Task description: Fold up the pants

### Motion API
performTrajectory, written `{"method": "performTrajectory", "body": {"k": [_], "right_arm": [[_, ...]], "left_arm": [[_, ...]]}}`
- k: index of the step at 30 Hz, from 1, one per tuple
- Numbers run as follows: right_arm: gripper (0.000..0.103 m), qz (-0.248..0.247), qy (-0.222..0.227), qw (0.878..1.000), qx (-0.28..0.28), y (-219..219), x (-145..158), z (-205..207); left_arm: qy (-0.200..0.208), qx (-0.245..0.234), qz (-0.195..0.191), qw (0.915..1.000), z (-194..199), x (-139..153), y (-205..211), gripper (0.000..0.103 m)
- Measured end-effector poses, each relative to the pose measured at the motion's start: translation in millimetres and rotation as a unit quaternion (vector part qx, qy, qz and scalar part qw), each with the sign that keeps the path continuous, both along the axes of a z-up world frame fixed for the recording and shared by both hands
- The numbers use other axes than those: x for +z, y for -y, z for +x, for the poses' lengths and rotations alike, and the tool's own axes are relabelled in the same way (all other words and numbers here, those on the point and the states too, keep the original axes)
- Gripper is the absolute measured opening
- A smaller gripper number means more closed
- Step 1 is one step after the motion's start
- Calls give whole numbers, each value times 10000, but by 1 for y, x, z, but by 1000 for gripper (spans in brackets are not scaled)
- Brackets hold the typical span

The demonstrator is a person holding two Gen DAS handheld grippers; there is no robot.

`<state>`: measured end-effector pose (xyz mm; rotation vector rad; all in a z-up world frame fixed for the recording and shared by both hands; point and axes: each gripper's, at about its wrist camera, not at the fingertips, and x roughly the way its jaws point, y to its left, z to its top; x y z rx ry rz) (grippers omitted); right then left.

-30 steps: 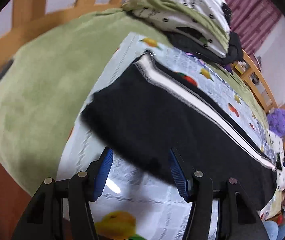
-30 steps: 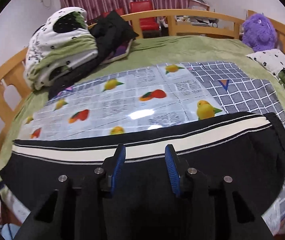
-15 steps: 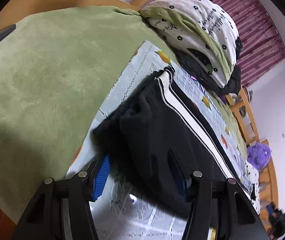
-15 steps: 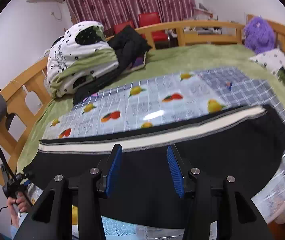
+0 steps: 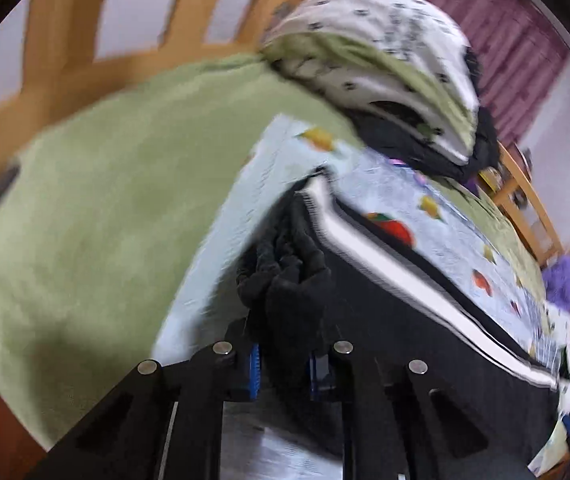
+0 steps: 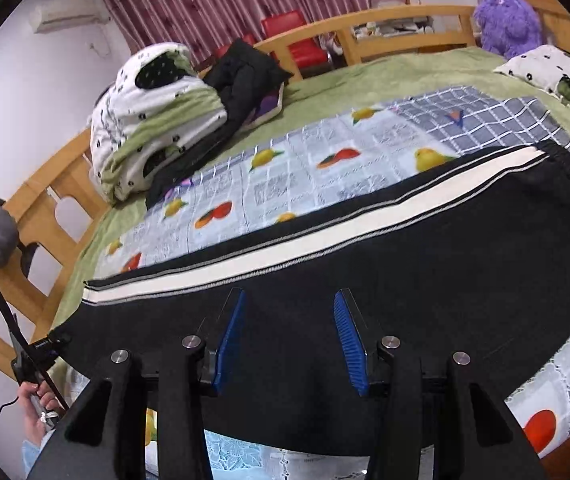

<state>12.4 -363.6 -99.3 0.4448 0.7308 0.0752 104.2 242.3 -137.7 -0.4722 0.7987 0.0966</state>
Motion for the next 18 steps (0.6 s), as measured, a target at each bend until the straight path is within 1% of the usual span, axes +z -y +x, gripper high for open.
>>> {"method": "performTrajectory", "body": {"k": [1,3,5,7,9,10,12,14,16,18], "right_arm": [[46,46,-68,9999,-72,4,2,-1],[46,164,-57,9998,-133,9,4,-4],[46,204,-10,9997,-132,11,7,-7],[46,100,-8,9999,-106,11,9,-10],[46,-99,30,9999,-119,9,12,-13],[46,-104,40,9999,-109,9,12,-14],[46,46,61,10000,46,10,13,-15],[46,13,141,9999,98,11,13,-18],[46,-393,254,9989,-21,12,13,-25],[46,-535,286,9981,-90,15,9,-28]], "left_arm": [[49,-124,88,9999,1,11,8,15],[164,-346,475,9981,1,42,33,15],[300,-609,639,9956,1,65,57,15],[419,-952,789,9914,-2,87,89,15],[493,-1172,1026,9866,-7,99,120,15],[547,-1306,1126,9835,-9,104,138,14],[634,-1577,1159,9786,-16,108,174,14],[668,-1729,1058,9770,-19,104,205,14],[708,-1831,982,9756,-20,95,230,14],[730,-2050,966,9712,-20,83,261,14]]}}
